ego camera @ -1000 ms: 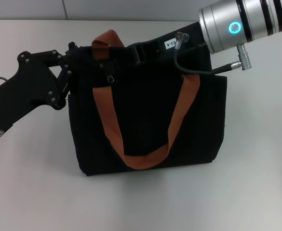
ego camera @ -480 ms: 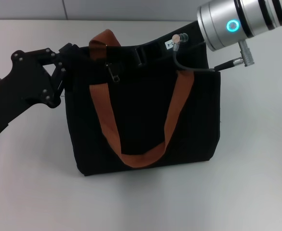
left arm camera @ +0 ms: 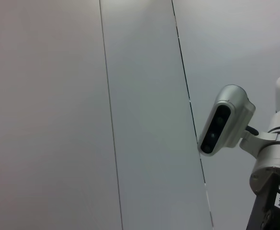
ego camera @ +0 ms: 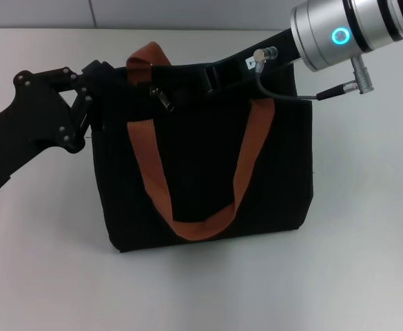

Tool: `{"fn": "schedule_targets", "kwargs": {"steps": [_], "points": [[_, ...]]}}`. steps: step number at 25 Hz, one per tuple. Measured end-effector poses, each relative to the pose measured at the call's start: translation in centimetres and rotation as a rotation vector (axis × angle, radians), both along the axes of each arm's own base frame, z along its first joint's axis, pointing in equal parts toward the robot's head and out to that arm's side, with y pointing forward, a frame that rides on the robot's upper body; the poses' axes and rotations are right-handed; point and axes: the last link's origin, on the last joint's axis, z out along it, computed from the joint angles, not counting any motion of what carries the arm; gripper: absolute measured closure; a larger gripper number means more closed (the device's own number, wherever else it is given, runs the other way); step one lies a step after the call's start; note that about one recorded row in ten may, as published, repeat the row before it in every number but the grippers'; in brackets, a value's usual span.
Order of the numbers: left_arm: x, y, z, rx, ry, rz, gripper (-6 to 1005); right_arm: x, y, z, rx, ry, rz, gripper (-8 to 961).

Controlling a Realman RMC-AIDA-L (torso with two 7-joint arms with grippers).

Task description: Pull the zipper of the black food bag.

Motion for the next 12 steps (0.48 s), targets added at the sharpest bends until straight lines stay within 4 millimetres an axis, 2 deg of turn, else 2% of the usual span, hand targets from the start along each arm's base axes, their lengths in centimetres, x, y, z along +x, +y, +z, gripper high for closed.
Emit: {"fn": "schedule_targets", "kwargs": {"steps": [11, 12], "points": [[0.06, -0.03, 0.06, 0.002, -0.004, -0.004, 937, -0.04, -0.37, 0.19, -0.028, 0.065, 0.016, 914], [0.07, -0.03, 0.07, 0.002, -0.005, -0.004, 936, 0.03, -0.41, 0.09, -0.034, 0.063, 0.016, 885]]}}
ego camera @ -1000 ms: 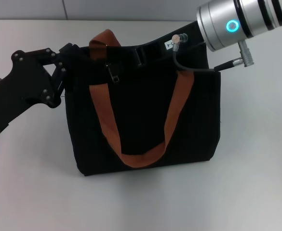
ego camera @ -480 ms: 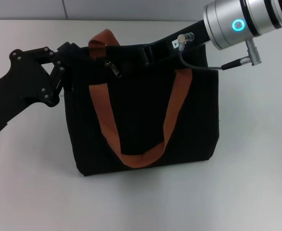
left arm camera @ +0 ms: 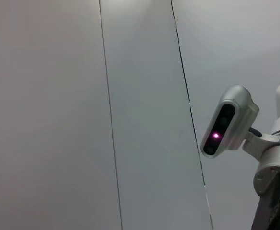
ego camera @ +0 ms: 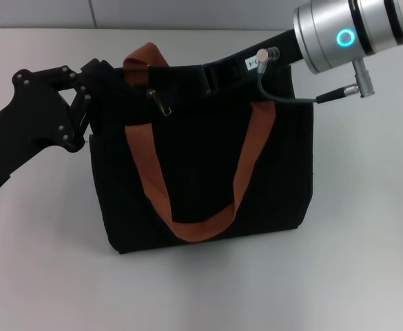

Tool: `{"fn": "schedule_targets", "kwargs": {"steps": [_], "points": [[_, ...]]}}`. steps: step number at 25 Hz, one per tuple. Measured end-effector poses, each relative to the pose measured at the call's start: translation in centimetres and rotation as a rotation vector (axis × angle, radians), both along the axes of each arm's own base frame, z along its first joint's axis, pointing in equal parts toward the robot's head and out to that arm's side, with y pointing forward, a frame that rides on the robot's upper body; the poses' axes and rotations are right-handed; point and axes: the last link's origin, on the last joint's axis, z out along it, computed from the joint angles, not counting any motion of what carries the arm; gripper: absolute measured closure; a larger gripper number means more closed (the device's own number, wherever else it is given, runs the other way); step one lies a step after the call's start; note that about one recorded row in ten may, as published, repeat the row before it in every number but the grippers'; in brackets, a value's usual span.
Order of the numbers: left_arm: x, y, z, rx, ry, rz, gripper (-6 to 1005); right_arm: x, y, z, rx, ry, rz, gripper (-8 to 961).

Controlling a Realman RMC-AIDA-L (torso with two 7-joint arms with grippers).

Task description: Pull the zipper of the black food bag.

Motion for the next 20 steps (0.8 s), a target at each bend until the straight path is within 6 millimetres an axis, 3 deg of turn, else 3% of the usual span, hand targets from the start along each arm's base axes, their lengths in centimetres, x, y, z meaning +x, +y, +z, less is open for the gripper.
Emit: {"fn": "schedule_targets", "kwargs": {"steps": [5, 20], "points": [[0.1, 0.1, 0.0, -0.001, -0.003, -0.002, 935, -0.5, -0.1, -0.2, -0.014, 0.022, 0.017, 740], [0.3, 0.1, -0.1, -0.006, -0.01, -0.005, 932, -0.8, 0.2, -0.6, -0.019, 0.022, 0.019, 741]]}}
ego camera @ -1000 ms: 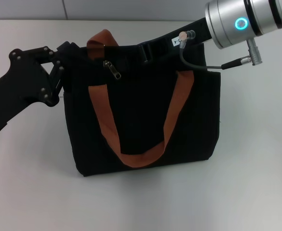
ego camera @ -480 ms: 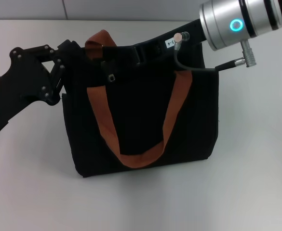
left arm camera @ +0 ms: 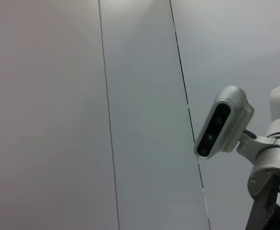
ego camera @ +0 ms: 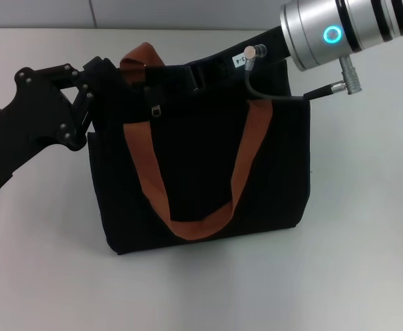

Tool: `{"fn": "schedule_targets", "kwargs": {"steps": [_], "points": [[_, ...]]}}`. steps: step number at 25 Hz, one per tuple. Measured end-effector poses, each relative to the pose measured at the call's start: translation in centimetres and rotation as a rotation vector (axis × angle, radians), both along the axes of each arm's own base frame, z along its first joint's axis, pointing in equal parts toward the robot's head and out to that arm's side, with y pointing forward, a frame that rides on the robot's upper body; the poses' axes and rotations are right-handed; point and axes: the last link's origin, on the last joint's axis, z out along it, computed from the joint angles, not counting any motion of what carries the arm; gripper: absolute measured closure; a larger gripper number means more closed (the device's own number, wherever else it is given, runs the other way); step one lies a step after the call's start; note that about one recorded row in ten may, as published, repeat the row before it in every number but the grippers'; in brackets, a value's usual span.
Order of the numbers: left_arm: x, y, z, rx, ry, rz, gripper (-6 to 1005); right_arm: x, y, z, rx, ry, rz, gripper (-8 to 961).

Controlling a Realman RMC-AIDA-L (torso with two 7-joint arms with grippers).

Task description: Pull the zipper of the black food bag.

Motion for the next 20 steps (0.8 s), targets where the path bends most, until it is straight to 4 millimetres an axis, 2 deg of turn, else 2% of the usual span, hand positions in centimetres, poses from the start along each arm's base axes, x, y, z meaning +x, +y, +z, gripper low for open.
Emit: {"fn": "schedule_targets", "kwargs": {"steps": [5, 11, 20], "points": [[0.1, 0.0, 0.0, -0.001, -0.001, -0.002, 931, 0.1, 0.0, -0.3, 0.003, -0.006, 0.007, 740], [0.1, 0.1, 0.0, 0.0, -0.003, -0.003, 930, -0.8, -0.6, -0.6, -0.034, 0.039, 0.031, 741], [0.1, 0.0, 0.0, -0.001, -0.006, -0.005, 928, 0.2, -0.3, -0.9, -0.034, 0.035, -0.003, 744]]}}
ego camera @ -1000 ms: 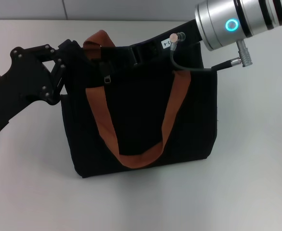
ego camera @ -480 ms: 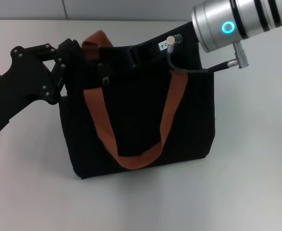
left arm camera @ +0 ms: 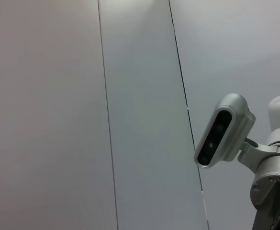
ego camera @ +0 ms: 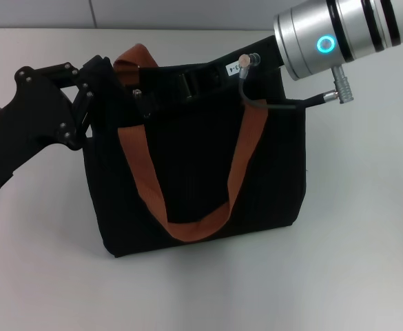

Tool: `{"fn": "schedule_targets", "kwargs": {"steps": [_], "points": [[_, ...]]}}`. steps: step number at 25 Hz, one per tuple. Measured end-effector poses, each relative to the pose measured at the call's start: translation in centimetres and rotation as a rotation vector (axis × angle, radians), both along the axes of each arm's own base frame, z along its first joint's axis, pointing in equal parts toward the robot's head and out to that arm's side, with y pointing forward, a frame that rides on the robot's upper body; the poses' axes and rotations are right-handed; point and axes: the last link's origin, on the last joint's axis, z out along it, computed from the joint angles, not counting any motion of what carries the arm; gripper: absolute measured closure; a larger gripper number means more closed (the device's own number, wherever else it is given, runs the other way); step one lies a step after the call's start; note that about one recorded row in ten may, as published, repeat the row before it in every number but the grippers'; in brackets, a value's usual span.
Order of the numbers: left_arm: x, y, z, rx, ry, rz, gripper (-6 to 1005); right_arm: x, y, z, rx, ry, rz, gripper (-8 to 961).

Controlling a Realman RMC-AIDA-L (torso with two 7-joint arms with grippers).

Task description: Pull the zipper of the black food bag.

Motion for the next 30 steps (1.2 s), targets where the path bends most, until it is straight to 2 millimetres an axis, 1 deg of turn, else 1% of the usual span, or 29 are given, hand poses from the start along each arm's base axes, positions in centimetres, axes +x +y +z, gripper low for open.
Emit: {"fn": "schedule_targets", "kwargs": {"steps": [11, 18, 24, 30], "points": [[0.0, -0.2, 0.0, -0.002, -0.005, -0.006, 926, -0.3, 0.1, 0.0, 0.017, -0.005, 0.028, 748], [0.0, -0.2, 0.0, -0.002, -0.006, -0.008, 924, -1.1, -0.2, -0.3, -0.005, 0.006, 0.056, 751], [0.0, -0.3, 0.1, -0.003, -0.008, -0.009, 923, -0.7, 0.0, -0.5, 0.003, 0.006, 0.045, 754], [0.0, -0.4, 0.1, -0.003, -0.01, -0.012, 922, -0.6, 0.2, -0.5, 0.023, 0.003, 0.052, 834]]}}
